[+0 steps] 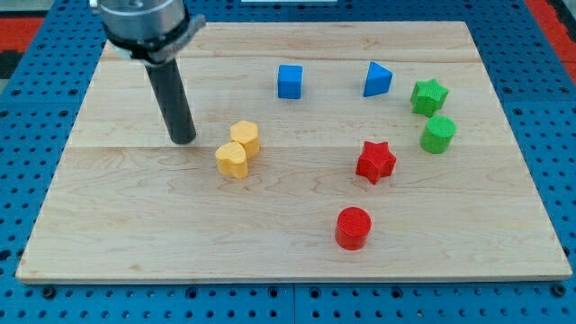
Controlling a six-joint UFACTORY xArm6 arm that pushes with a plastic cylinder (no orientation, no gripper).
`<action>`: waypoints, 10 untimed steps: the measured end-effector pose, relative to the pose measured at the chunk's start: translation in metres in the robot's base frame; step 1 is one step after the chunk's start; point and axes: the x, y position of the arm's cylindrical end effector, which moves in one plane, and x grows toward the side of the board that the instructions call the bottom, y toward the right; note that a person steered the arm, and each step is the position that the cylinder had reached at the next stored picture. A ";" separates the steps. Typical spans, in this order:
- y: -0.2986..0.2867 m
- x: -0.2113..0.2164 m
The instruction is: Separate the yellow blocks from each other
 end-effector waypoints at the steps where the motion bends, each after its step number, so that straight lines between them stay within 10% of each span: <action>1: 0.018 0.027; 6: 0.071 -0.028; 10: 0.172 0.043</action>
